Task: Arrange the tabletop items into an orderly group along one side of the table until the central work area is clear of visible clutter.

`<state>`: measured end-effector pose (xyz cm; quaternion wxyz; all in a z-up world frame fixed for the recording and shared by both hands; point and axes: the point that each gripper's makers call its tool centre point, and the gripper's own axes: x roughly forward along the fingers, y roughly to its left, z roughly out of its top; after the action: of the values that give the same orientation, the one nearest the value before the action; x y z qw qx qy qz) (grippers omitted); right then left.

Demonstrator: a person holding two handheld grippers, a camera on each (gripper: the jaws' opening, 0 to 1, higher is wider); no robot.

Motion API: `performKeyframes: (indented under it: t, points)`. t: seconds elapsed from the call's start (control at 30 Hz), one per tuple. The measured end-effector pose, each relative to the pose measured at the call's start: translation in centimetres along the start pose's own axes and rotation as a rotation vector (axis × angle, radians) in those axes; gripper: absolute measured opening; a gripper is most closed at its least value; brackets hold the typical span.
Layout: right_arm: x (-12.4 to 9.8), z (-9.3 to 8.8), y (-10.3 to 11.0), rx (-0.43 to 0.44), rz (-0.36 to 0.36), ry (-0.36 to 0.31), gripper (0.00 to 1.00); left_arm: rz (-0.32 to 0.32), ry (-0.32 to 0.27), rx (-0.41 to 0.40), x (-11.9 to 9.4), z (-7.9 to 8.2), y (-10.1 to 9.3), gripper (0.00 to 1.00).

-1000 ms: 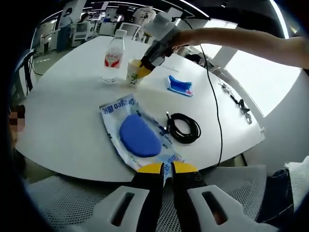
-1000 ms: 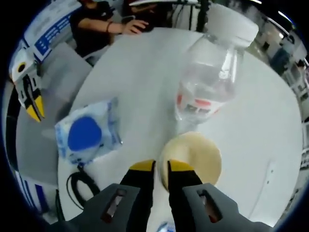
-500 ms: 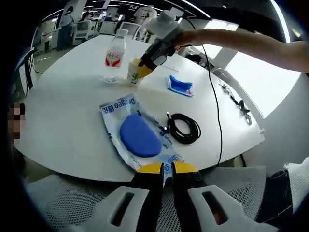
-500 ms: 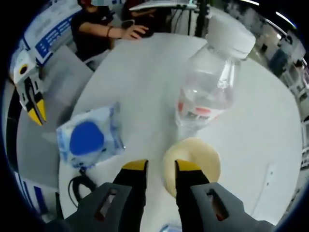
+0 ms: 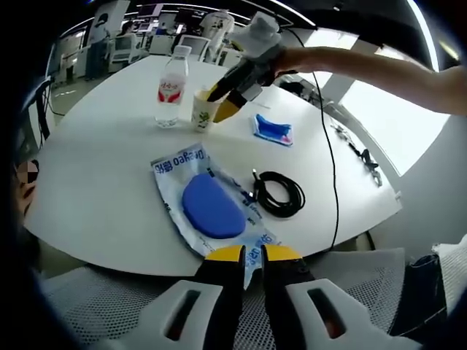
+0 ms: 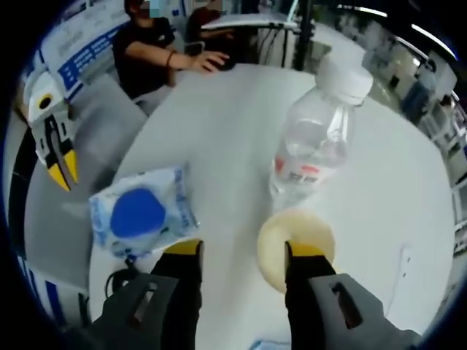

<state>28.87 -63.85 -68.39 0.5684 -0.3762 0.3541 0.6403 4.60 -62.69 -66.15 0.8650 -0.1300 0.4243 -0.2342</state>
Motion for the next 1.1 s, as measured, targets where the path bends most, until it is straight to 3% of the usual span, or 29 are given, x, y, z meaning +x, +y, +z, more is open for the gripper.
performKeyframes:
  t: [0.1,0.63,0.73,0.87,1.1]
  points:
    - [-0.5,0.5,0.5,-0.031,0.0,-0.051,0.48,0.002,0.003,0.009,0.1,-0.1,-0.1,0.09]
    - [-2.0,0.9,1.1,-0.017,-0.041,-0.112,0.64,0.006,-0.016,0.014,0.2,0.2,-0.1,0.13]
    - [-2.2,1.1,1.0,-0.012,-0.053,-0.12,0.7,0.006,-0.013,0.016,0.2,0.2,-0.1,0.13]
    - [-2.3,1.4,0.7,0.032,-0.078,-0.142,0.88,0.01,-0.021,0.018,0.2,0.3,-0.1,0.15]
    - [-3.1,1.1,1.9,-0.002,-0.077,-0.141,0.88,0.008,-0.011,0.035,0.3,0.2,-0.2,0.18]
